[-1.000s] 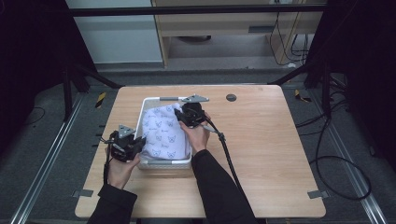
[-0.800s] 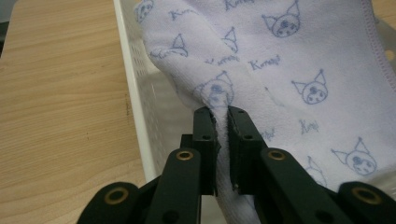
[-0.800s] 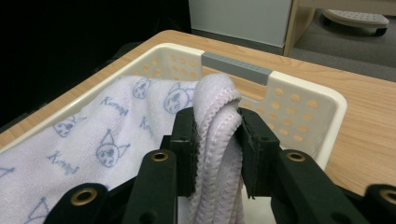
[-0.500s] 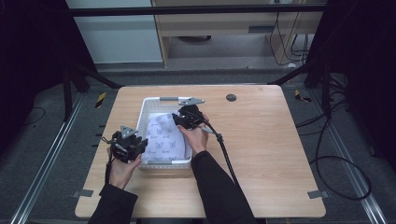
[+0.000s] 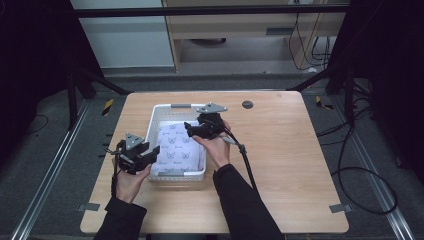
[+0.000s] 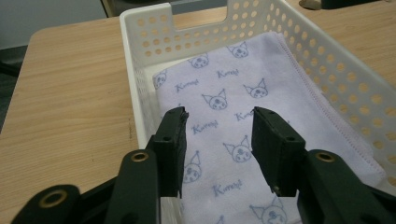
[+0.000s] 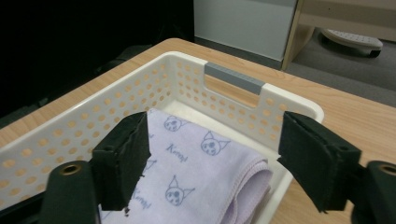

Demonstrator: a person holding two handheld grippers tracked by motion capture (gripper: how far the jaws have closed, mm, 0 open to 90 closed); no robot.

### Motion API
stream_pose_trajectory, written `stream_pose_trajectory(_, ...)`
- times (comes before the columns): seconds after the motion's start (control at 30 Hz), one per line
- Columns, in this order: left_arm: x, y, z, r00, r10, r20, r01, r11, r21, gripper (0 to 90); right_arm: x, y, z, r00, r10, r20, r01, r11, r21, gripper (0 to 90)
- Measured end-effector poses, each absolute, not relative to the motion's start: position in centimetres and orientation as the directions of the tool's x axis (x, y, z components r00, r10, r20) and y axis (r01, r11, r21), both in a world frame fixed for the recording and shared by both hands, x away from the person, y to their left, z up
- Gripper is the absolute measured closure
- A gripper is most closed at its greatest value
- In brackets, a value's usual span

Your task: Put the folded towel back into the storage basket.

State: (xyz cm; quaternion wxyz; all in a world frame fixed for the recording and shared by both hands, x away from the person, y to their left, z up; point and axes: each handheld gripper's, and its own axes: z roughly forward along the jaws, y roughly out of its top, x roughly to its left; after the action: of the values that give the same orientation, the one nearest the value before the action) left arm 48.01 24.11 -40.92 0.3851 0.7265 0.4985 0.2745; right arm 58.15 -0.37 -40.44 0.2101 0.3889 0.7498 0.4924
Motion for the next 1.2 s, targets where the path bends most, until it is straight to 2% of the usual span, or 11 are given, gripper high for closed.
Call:
stream_pose_trajectory(0.43, 47.7, 24.0, -41.2, 0.369, 0.929, 0.029, 0.484, -0.218, 0.847, 41.1, 55.0, -6.5, -40.5, -0.571, 0.818, 0.071, 0.37, 0.179, 0.912, 15.1)
stream_pose_trajectory(0.6, 47.4, 23.9, -41.3, 0.371, 0.928, 0.036, 0.478, -0.225, 0.849, 38.9, 53.5, -9.4, -41.0, -0.56, 0.823, 0.098, 0.391, 0.158, 0.907, 14.6)
stream_pose_trajectory(1.2, 45.7, 24.9, -41.3, 0.379, 0.925, 0.024, 0.433, -0.2, 0.879, 34.6, 47.4, -17.6, -44.5, -0.562, 0.826, 0.035, 0.372, 0.215, 0.903, 13.8)
